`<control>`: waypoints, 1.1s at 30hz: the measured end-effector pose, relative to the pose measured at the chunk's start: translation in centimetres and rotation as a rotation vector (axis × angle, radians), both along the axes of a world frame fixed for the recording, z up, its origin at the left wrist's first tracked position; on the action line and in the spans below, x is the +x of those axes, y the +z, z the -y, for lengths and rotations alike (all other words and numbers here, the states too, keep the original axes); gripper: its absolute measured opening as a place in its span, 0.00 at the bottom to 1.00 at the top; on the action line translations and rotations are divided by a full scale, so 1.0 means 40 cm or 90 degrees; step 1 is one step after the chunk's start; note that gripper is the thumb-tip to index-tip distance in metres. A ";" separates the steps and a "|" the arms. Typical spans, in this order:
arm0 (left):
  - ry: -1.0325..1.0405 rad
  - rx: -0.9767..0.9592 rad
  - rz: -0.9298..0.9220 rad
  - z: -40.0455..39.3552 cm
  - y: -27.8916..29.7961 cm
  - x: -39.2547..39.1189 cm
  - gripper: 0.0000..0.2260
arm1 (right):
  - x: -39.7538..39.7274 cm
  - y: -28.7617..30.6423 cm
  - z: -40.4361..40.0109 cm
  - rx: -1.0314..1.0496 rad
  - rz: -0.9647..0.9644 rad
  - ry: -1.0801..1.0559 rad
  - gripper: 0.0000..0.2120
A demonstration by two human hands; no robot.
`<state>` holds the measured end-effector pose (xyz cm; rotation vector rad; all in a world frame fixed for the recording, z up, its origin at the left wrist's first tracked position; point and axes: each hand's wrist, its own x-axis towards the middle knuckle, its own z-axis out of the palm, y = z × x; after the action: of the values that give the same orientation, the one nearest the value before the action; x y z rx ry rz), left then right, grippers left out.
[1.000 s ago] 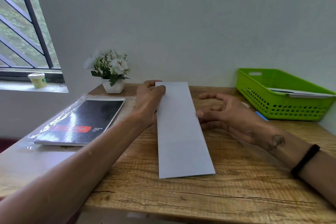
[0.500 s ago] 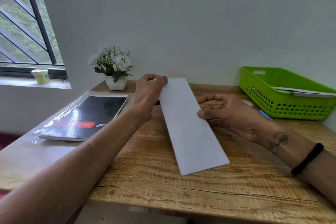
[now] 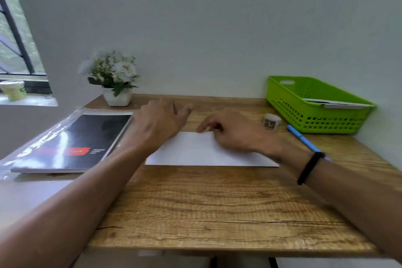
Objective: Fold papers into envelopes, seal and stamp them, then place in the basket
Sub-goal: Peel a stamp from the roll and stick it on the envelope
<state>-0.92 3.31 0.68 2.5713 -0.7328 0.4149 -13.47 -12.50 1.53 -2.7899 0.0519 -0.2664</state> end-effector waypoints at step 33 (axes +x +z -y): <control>-0.410 -0.298 -0.159 0.074 -0.005 -0.149 0.29 | -0.106 -0.019 0.104 -0.014 0.431 0.077 0.25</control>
<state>-6.89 0.34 0.49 1.7859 -1.1465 0.0410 -17.73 -16.67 0.75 -2.5584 -0.2796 -1.1545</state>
